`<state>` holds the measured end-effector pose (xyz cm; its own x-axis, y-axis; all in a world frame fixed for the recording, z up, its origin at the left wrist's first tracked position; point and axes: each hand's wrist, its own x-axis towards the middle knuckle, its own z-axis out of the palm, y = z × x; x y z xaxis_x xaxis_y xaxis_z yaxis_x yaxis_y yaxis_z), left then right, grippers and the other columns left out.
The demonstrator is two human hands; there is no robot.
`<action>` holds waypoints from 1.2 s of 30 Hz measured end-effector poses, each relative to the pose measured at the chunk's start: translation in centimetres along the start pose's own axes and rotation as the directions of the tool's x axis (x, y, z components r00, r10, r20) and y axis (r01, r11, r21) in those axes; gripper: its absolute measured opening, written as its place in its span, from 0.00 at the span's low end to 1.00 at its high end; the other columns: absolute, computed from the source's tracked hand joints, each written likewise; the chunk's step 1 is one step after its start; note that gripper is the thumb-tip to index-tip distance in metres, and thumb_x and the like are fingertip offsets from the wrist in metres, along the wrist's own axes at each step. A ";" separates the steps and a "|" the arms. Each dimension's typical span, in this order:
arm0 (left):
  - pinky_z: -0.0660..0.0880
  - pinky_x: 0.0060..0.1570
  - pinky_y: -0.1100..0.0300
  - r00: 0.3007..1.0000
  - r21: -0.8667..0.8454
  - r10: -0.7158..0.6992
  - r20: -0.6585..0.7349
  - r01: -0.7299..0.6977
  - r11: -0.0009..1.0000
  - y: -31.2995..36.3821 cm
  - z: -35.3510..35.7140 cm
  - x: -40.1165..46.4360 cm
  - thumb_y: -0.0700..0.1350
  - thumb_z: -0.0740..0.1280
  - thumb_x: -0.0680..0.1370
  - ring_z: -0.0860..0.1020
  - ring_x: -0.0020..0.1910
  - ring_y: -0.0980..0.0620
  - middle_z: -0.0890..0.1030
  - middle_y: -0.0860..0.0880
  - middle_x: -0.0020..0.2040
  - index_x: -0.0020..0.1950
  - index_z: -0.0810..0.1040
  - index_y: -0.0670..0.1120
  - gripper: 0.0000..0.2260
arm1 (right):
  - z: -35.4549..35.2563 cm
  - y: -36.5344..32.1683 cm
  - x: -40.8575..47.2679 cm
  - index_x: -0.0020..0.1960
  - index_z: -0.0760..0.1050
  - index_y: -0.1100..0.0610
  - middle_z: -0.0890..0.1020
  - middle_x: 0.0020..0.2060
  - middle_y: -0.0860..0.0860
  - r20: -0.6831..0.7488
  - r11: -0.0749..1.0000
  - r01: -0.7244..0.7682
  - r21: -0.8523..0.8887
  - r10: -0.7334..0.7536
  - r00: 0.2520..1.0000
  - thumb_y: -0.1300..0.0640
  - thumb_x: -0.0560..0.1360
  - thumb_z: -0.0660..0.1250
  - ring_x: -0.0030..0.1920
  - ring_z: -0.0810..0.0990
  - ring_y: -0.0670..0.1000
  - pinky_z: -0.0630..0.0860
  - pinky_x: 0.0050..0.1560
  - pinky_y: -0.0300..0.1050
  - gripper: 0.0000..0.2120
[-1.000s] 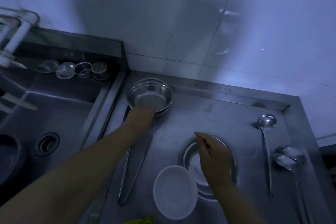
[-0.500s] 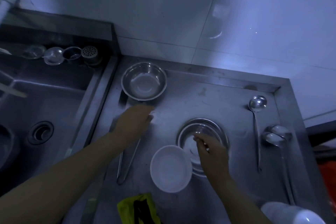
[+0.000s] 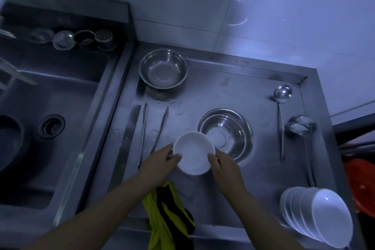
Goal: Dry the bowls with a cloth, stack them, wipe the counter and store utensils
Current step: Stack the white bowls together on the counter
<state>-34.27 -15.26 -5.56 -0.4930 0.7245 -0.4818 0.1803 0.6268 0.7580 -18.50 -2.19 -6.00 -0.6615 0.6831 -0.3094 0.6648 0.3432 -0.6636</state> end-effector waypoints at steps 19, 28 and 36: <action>0.75 0.54 0.52 0.978 -0.193 -0.021 -0.206 -0.019 0.981 5.3 -5.7 4.3 0.54 0.61 0.69 0.79 0.50 0.50 0.81 0.51 0.50 0.55 0.79 0.54 0.17 | -2.2 -6.2 7.7 0.42 0.75 0.59 0.79 0.36 0.60 -0.158 0.997 0.077 -0.029 -0.080 0.984 0.58 0.82 0.55 0.39 0.76 0.59 0.61 0.37 0.45 0.14; 0.75 0.50 0.50 0.936 -0.260 -0.064 -0.345 -0.030 0.965 7.8 -15.8 12.7 0.54 0.61 0.65 0.80 0.47 0.45 0.82 0.48 0.42 0.39 0.78 0.55 0.08 | -2.2 -15.3 19.3 0.41 0.74 0.63 0.81 0.39 0.61 -0.200 0.982 0.176 -0.069 -0.187 0.962 0.56 0.82 0.52 0.42 0.78 0.62 0.74 0.44 0.52 0.18; 0.75 0.54 0.45 0.952 -0.272 -0.103 -0.288 0.021 0.962 5.8 -18.7 20.1 0.45 0.63 0.75 0.78 0.51 0.40 0.80 0.38 0.52 0.52 0.79 0.41 0.11 | 0.8 -16.9 27.4 0.43 0.65 0.58 0.73 0.39 0.53 -0.157 0.962 0.054 -0.269 -0.099 0.983 0.57 0.82 0.50 0.39 0.71 0.52 0.63 0.40 0.43 0.12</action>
<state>-59.03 -2.36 -2.64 -0.7330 0.5429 -0.4099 -0.0689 0.5403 0.8387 -48.11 10.20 -3.81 -0.6611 0.7387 -0.1316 0.6972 0.5399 -0.4716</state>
